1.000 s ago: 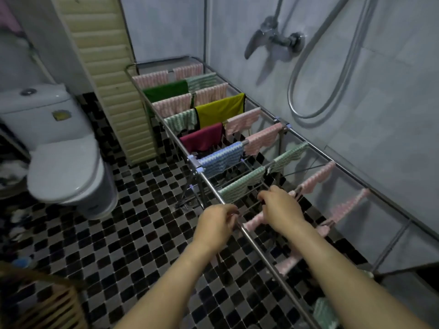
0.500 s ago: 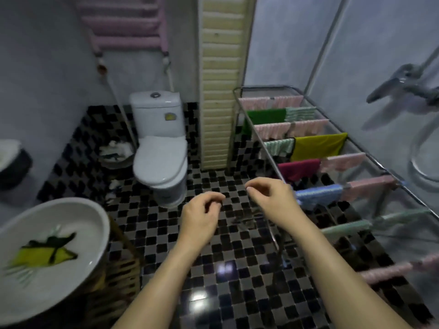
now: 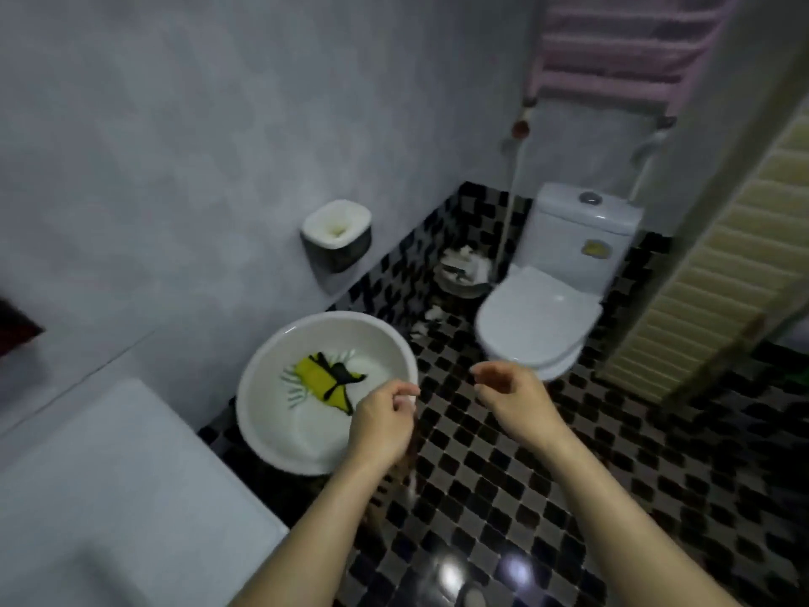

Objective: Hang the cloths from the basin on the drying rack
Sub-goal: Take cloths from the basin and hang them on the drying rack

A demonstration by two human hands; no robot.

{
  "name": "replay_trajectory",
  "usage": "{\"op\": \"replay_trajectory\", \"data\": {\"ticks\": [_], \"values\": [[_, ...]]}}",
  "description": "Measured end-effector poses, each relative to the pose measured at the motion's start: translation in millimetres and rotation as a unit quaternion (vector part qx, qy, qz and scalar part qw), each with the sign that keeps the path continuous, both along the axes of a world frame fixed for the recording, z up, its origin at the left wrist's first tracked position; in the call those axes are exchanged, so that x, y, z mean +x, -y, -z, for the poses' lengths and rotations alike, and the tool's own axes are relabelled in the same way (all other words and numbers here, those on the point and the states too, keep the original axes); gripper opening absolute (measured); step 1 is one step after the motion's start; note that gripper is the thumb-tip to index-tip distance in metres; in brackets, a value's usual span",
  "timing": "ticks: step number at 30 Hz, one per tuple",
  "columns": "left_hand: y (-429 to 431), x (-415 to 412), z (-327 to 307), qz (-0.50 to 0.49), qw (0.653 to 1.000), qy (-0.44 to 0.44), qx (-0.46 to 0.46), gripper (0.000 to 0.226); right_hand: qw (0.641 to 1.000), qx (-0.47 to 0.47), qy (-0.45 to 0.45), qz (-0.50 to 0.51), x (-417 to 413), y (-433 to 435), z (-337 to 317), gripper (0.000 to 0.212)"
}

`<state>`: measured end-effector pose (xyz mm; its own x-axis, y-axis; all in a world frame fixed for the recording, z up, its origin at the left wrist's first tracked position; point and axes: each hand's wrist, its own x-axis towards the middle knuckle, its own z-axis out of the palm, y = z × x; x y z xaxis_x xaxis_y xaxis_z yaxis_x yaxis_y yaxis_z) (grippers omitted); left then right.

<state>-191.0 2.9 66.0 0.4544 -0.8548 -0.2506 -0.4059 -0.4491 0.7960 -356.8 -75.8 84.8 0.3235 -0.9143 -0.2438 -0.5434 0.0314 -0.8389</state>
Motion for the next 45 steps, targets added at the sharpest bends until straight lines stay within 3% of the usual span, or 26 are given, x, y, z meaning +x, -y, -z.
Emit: {"op": "replay_trajectory", "data": {"ticks": [8, 12, 15, 20, 25, 27, 30, 33, 36, 39, 41, 45], "values": [[1.2, 67.7, 55.2, -0.131, 0.985, 0.035, 0.105, 0.03, 0.981, 0.087, -0.029, -0.169, 97.7, 59.7, 66.9, 0.039], [8.4, 90.1, 86.0, -0.133, 0.978, 0.041, 0.157, 0.036, 0.964, 0.118, -0.058, -0.23, 140.7, 76.3, 101.9, 0.046], [20.8, 106.5, 106.2, -0.13, 0.976, 0.041, 0.171, 0.04, 0.954, 0.093, -0.097, -0.267, 168.3, 85.0, 121.0, 0.048], [61.7, 148.6, 141.8, -0.104, 0.975, 0.101, 0.169, 0.039, 0.931, 0.03, -0.166, -0.324, 219.3, 105.2, 164.4, 0.021], [119.2, 198.4, 164.9, -0.038, 0.971, 0.202, 0.119, 0.036, 0.86, -0.004, -0.254, -0.443, 253.3, 114.4, 207.6, 0.053], [138.7, 207.7, 180.4, 0.026, 0.964, 0.227, 0.133, 0.038, 0.872, -0.005, -0.24, -0.427, 258.2, 117.1, 230.5, 0.042], [156.9, 214.6, 194.0, 0.073, 0.949, 0.249, 0.178, 0.034, 0.93, 0.04, -0.196, -0.31, 252.3, 119.4, 231.5, 0.017], [166.6, 221.1, 201.8, 0.085, 0.928, 0.273, 0.238, 0.03, 0.952, 0.095, -0.158, -0.246, 248.1, 123.8, 227.0, 0.01], [163.9, 233.4, 206.8, 0.019, 0.957, 0.205, 0.204, 0.023, 0.962, 0.095, -0.147, -0.21, 243.5, 126.6, 214.3, 0.019], [156.1, 248.0, 201.1, -0.12, 0.985, 0.055, 0.114, 0.009, 0.972, 0.109, -0.109, -0.175, 238.7, 130.3, 200.4, 0.025], [143.0, 251.6, 185.2, -0.22, 0.974, -0.04, 0.035, 0.019, 0.974, 0.2, 0.0, -0.105, 235.8, 131.9, 186.8, 0.034], [115.4, 248.3, 139.6, -0.325, 0.917, -0.173, -0.154, 0.036, 0.926, 0.343, 0.155, 0.02, 233.3, 136.7, 151.9, 0.031]]}}
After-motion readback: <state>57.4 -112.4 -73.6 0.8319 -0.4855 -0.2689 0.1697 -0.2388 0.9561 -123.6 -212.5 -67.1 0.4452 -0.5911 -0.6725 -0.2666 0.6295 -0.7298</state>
